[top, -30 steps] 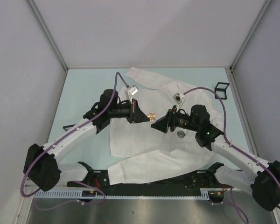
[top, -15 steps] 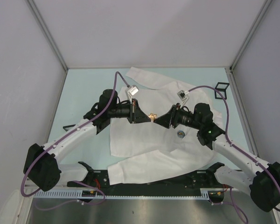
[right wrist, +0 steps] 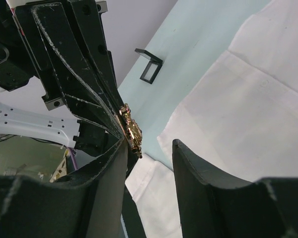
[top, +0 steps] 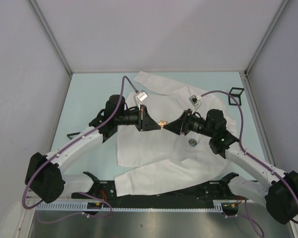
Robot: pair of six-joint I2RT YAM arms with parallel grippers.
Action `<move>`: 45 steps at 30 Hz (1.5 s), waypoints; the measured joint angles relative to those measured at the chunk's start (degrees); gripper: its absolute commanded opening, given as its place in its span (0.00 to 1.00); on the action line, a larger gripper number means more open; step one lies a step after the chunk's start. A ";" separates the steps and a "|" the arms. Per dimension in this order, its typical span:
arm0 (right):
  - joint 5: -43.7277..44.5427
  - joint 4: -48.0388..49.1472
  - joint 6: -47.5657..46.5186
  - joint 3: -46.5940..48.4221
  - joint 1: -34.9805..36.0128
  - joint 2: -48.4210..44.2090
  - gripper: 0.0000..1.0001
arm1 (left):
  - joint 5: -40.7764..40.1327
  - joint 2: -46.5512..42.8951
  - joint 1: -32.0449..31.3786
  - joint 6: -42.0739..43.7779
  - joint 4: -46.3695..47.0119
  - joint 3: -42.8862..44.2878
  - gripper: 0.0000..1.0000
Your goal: Remove the brooch from the garment
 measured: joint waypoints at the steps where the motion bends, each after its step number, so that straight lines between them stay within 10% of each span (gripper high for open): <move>1: 0.09 0.02 0.02 0.00 0.00 0.00 0.47 | 0.00 0.02 0.00 0.00 0.00 0.00 0.00; 45: -0.74 -0.42 1.05 0.00 -0.76 -1.49 0.58 | 1.03 0.59 -0.72 0.07 0.04 0.00 0.00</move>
